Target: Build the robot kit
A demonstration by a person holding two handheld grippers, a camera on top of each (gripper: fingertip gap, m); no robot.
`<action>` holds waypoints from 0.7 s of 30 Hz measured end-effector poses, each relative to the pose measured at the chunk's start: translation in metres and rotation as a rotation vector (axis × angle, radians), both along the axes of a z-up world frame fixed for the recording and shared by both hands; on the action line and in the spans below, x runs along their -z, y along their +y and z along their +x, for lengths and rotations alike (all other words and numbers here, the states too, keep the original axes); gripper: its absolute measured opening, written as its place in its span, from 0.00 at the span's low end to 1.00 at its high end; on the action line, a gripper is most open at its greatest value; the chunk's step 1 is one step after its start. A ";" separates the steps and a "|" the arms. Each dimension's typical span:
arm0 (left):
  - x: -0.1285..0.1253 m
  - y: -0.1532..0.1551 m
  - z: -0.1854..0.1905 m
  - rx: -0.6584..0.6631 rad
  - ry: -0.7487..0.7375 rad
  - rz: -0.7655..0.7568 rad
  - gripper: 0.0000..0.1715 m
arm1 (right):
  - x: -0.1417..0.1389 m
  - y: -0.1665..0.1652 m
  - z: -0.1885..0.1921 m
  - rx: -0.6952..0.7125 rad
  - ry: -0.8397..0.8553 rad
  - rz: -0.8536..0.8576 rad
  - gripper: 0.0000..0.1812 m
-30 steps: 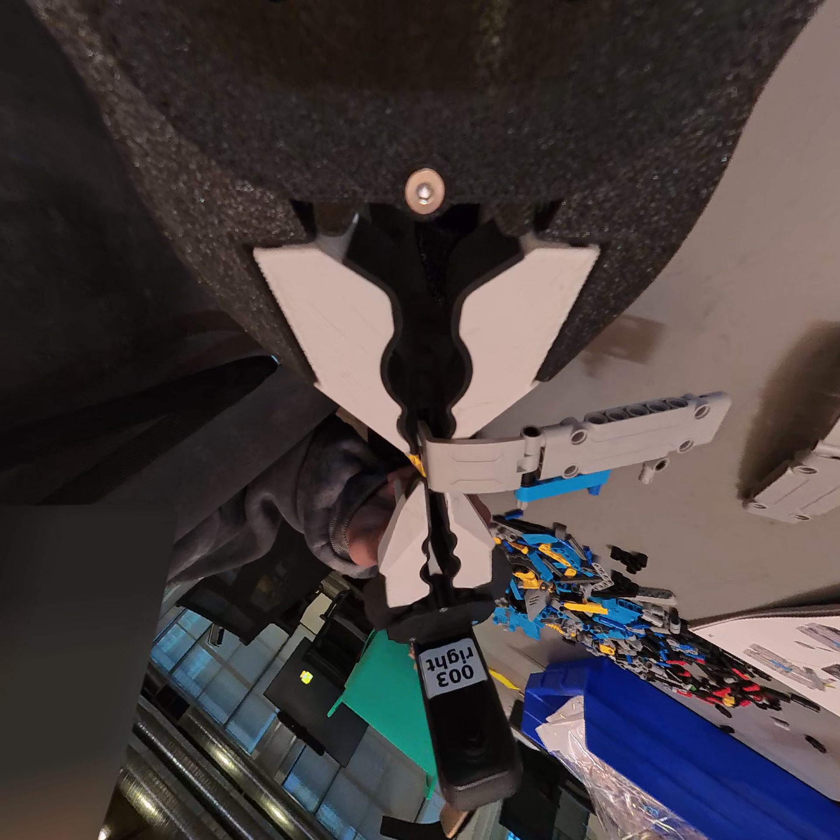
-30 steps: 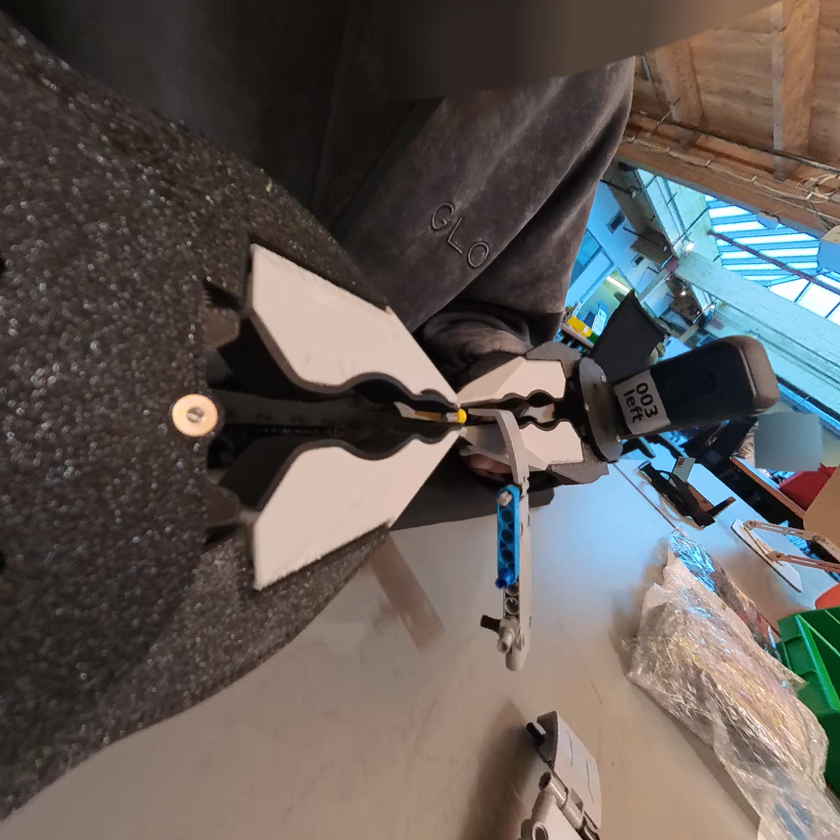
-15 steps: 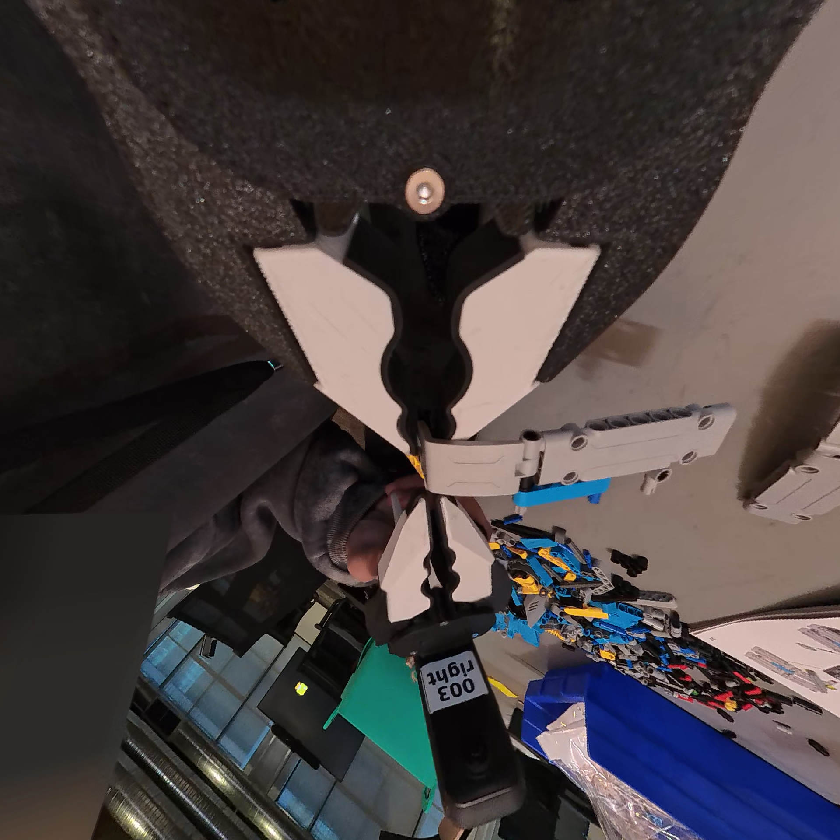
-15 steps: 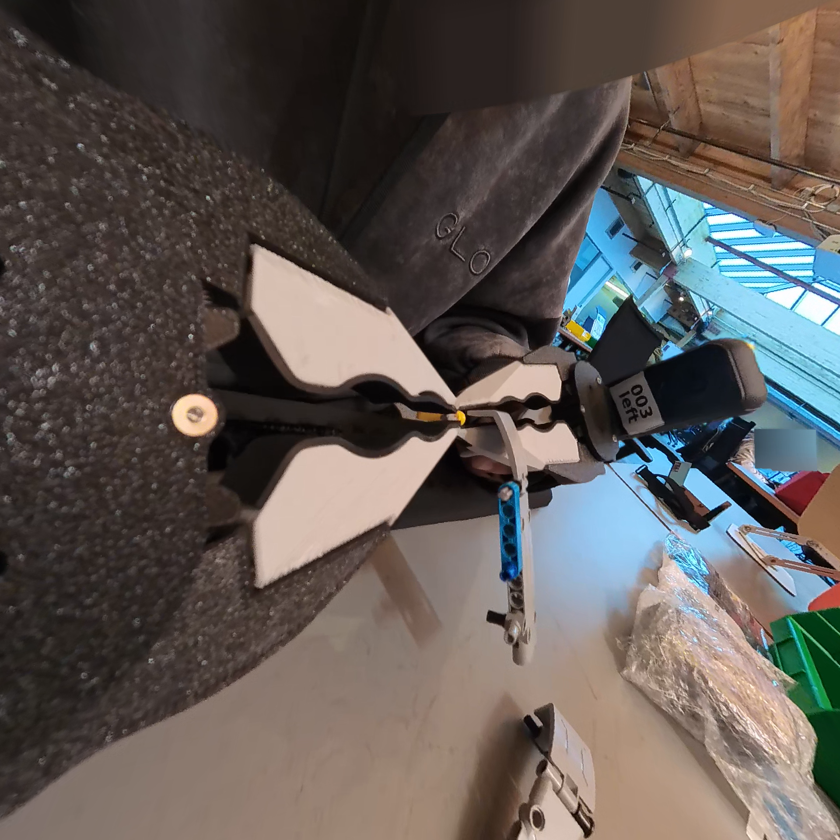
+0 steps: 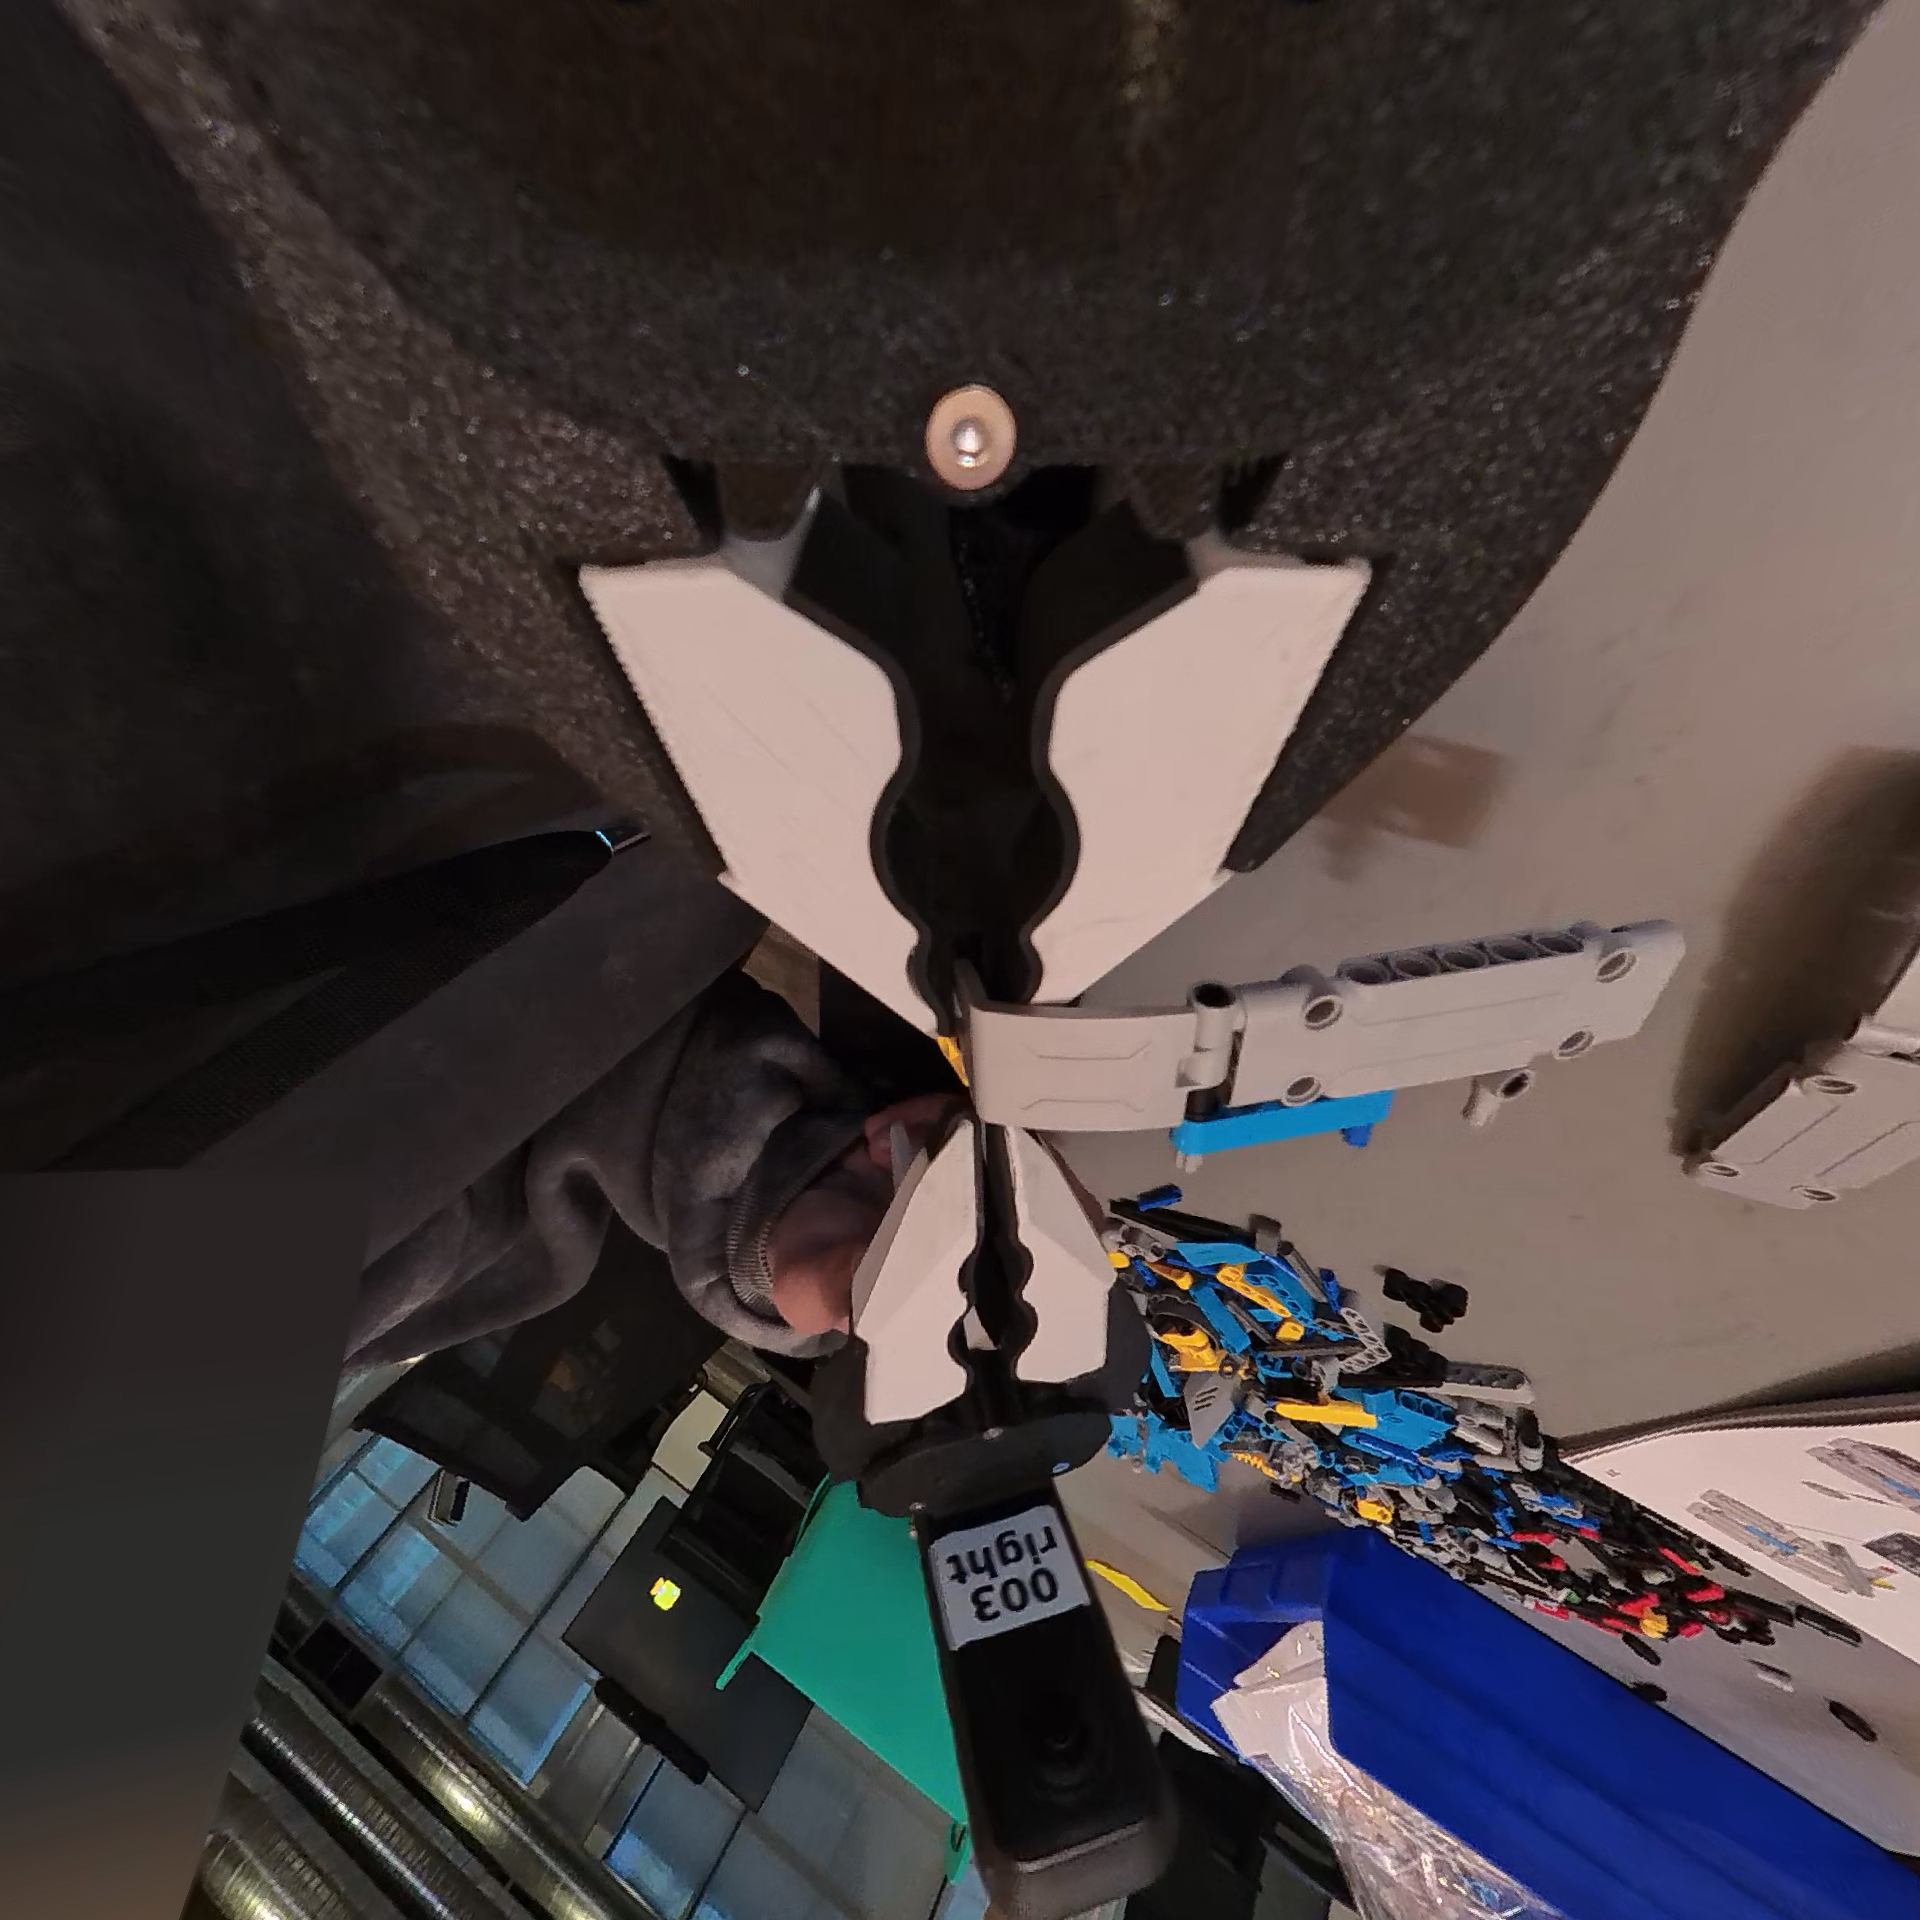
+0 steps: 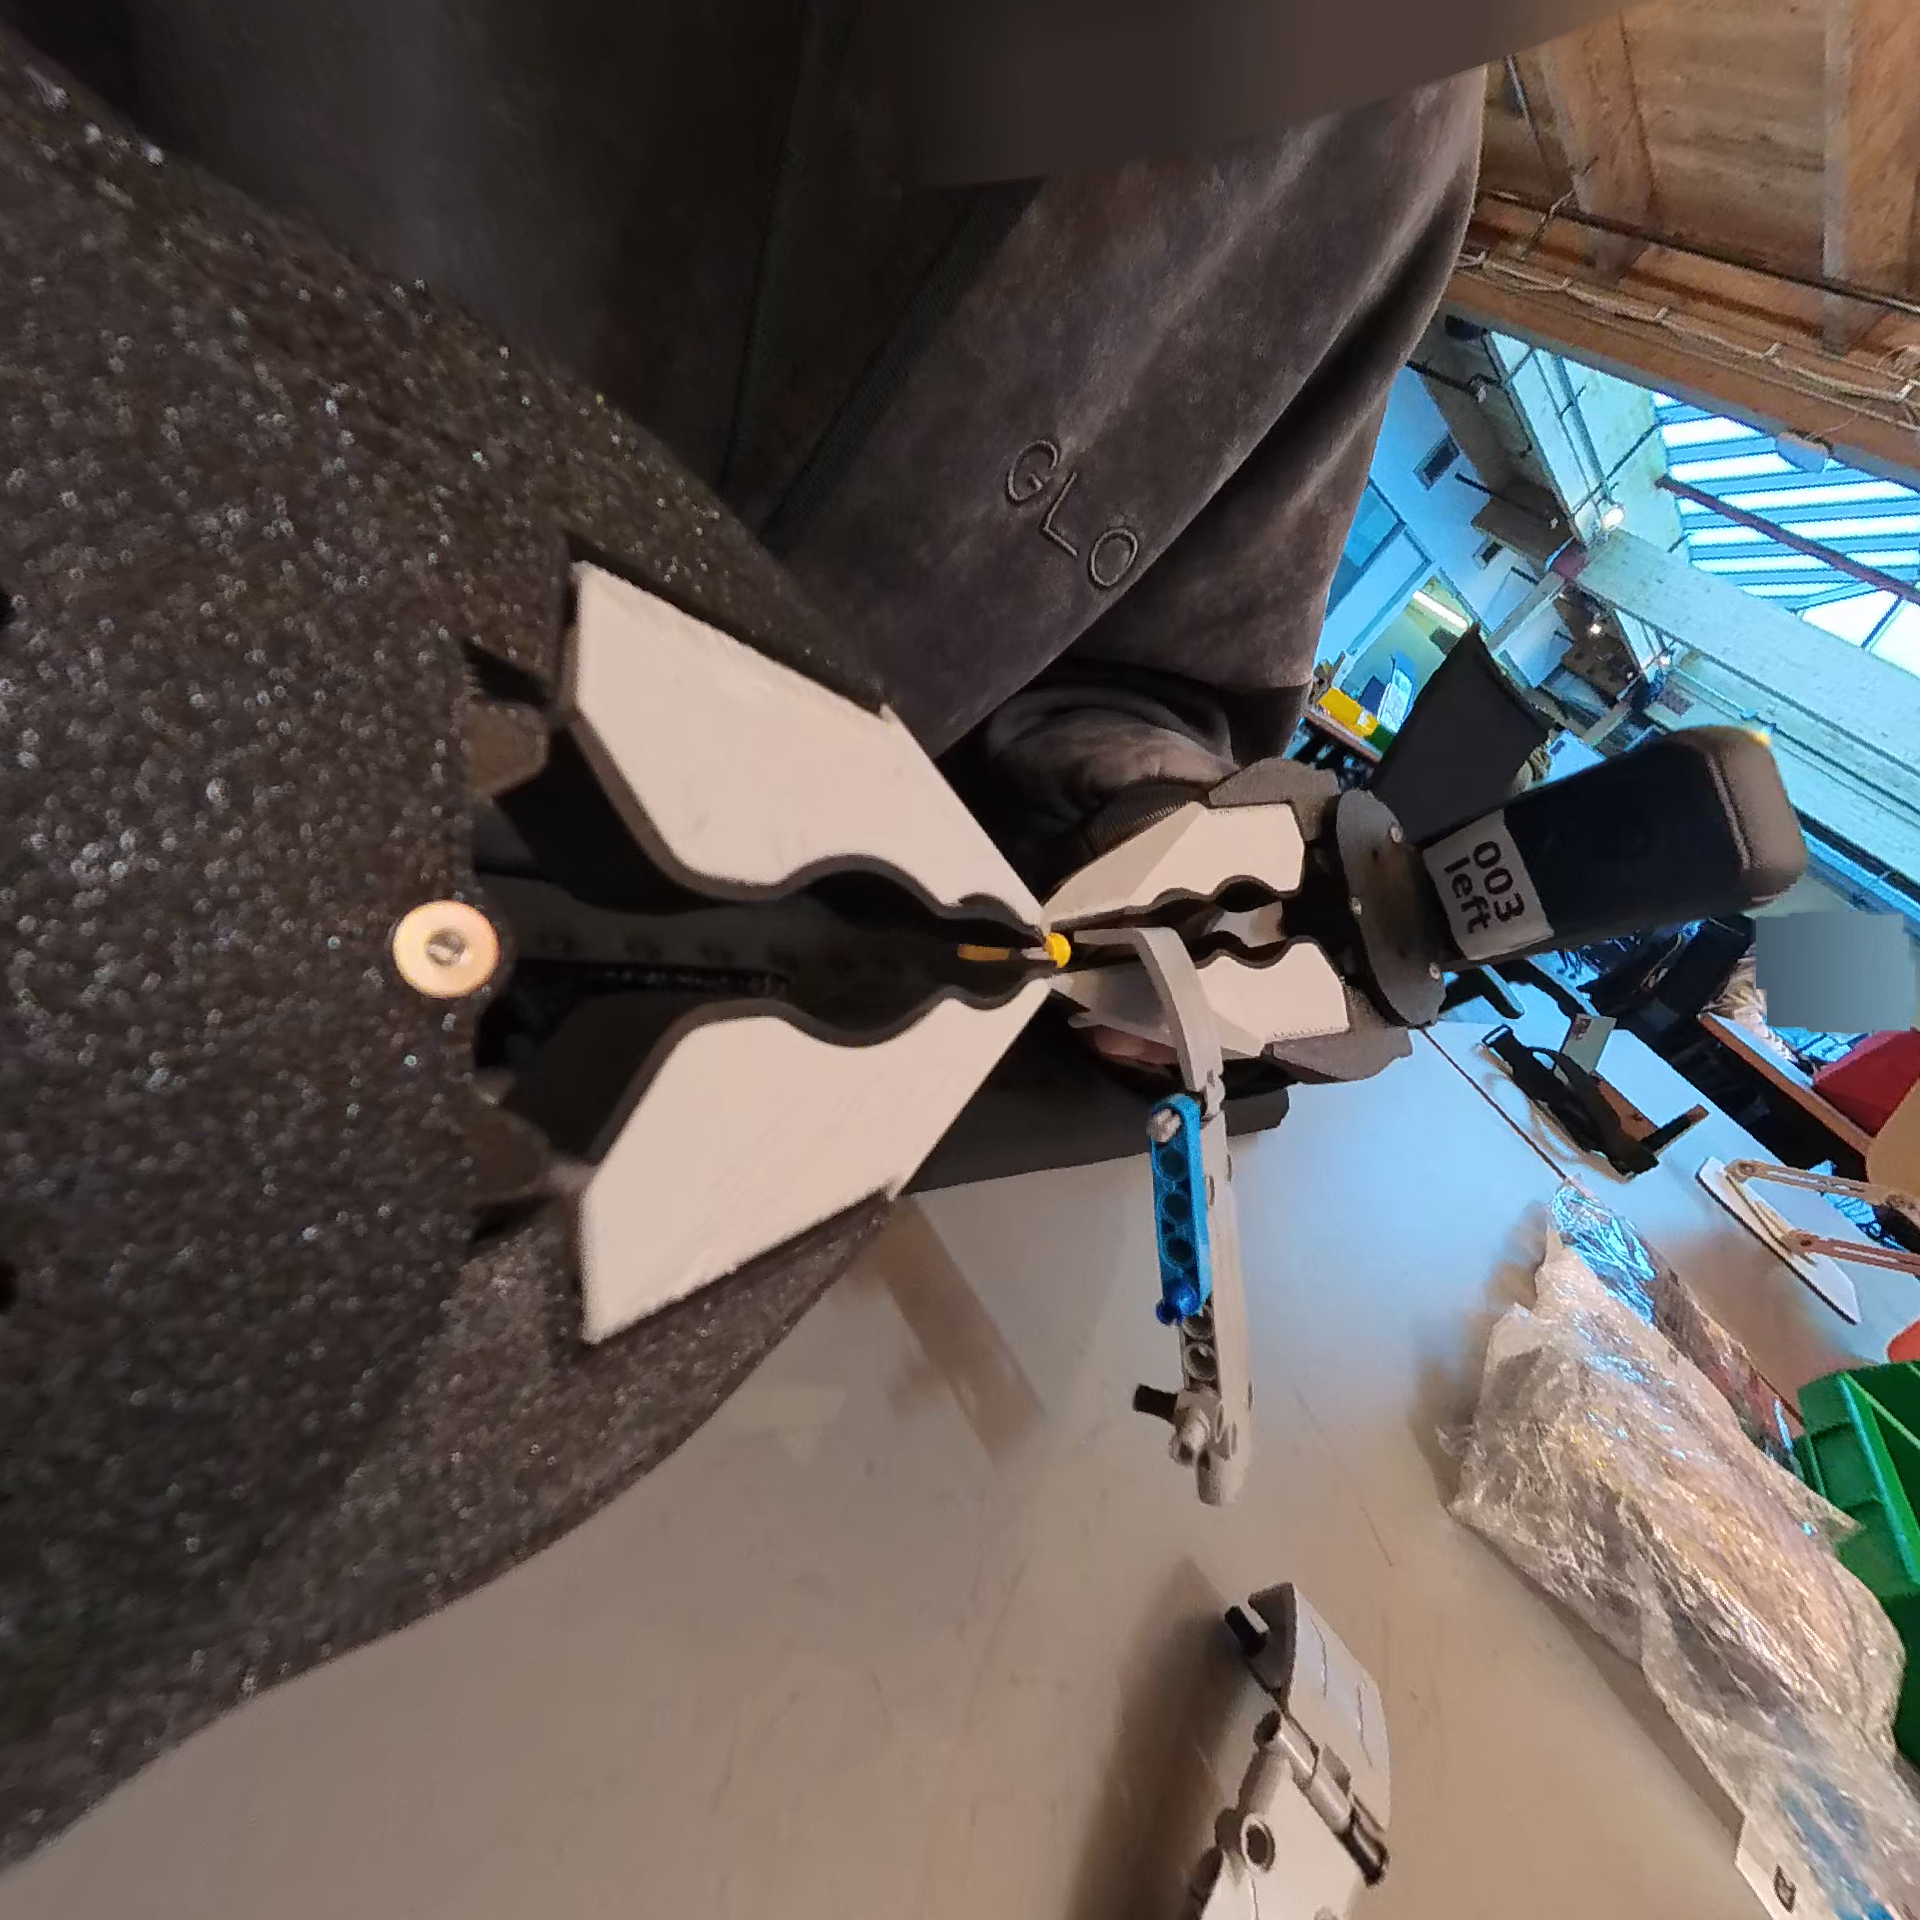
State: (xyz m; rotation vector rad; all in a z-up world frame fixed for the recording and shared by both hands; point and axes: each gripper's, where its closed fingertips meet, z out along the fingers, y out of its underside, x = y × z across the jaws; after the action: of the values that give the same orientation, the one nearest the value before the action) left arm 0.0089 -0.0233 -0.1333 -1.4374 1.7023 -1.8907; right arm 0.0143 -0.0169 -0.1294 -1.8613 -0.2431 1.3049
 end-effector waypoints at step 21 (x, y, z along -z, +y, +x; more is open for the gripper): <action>-0.004 0.005 0.005 -0.043 -0.014 -0.027 0.03 | -0.006 0.005 0.008 0.023 0.038 0.028 0.02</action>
State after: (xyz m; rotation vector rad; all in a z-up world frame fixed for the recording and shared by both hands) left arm 0.0142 -0.0181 -0.1288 -1.4552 1.6326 -1.9038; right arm 0.0223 -0.0121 -0.1233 -1.8092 -0.2185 1.3132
